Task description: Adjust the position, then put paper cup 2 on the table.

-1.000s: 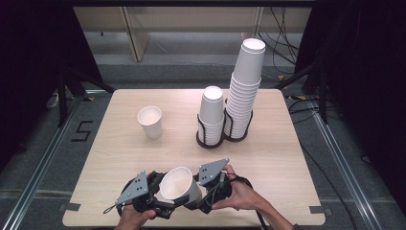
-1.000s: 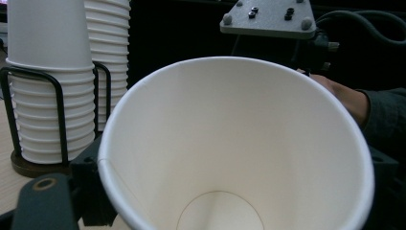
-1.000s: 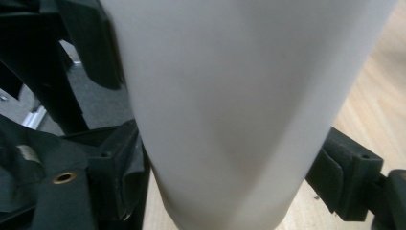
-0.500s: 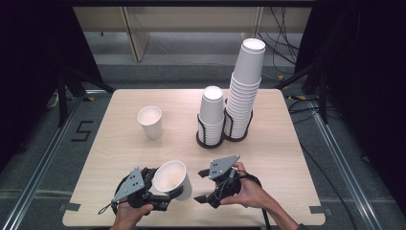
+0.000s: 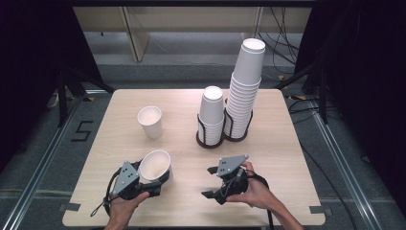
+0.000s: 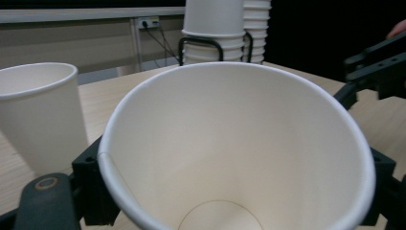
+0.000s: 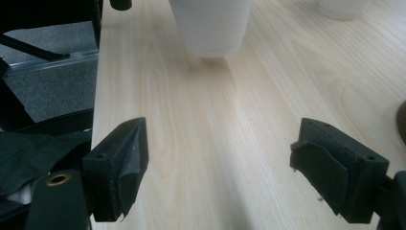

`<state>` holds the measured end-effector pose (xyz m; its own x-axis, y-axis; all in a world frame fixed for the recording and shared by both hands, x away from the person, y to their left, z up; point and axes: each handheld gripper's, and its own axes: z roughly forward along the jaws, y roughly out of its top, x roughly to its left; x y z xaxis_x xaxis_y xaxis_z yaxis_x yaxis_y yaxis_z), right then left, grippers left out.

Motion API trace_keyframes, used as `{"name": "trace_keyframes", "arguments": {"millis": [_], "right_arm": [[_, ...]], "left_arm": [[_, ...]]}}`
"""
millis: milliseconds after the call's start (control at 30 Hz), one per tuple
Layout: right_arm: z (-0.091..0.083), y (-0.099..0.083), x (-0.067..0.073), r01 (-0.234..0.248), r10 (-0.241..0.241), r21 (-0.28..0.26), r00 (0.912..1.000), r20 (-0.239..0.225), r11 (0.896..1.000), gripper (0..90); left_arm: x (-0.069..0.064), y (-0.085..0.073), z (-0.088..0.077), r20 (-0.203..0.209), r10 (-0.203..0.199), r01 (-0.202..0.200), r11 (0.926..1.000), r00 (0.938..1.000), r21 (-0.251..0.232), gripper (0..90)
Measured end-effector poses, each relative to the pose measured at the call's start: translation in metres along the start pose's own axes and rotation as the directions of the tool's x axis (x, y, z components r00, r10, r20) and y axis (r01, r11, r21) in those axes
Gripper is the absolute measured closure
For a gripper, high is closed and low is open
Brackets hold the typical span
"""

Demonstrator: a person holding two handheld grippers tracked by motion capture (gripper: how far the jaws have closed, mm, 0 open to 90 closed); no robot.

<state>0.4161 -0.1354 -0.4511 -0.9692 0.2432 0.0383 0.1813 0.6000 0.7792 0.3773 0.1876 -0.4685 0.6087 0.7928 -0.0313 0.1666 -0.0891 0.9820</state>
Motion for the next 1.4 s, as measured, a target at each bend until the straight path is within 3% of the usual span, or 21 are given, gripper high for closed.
{"name": "trace_keyframes", "arguments": {"millis": [300, 600, 667, 767, 867, 1133, 1400], "right_arm": [[-0.009, -0.011, -0.003, -0.037, 0.036, 0.006, 0.9983, 0.045, 0.999, 19.8], [-0.022, -0.023, -0.009, -0.144, 0.144, -0.009, 0.9824, 0.119, 0.99, 19.5], [-0.023, -0.026, -0.011, -0.142, 0.144, -0.018, 0.9827, 0.117, 0.99, 19.6], [-0.026, -0.028, -0.012, -0.144, 0.146, -0.021, 0.9805, 0.132, 0.989, 20.3], [-0.027, -0.03, -0.012, -0.16, 0.162, -0.027, 0.9761, 0.144, 0.987, 20.8], [-0.025, -0.033, -0.015, -0.148, 0.149, -0.019, 0.9775, 0.149, 0.989, 20.5], [-0.024, -0.034, -0.014, -0.178, 0.177, -0.006, 0.9734, 0.145, 0.984, 20.2]], "left_arm": [[0.009, -0.001, 0.003, -0.065, -0.007, 0.008, 0.9999, 0.9978, 0.014, 15.4], [0.027, -0.001, 0.007, -0.125, -0.022, 0.024, 0.9996, 0.992, 0.013, 15.2], [0.032, 0.0, 0.008, -0.137, -0.025, 0.027, 0.9996, 0.9903, 0.013, 15.2], [0.041, 0.001, 0.01, -0.166, -0.029, 0.031, 0.9995, 0.9858, 0.007, 15.2], [0.051, 0.0, 0.015, -0.186, -0.003, 0.008, 0.9996, 0.9826, 0.025, 15.1], [0.073, -0.004, 0.027, -0.239, -0.038, 0.05, 0.9979, 0.9702, 0.042, 14.9], [0.089, 0.001, 0.039, -0.28, -0.028, 0.045, 0.9974, 0.9596, 0.057, 14.7]]}}
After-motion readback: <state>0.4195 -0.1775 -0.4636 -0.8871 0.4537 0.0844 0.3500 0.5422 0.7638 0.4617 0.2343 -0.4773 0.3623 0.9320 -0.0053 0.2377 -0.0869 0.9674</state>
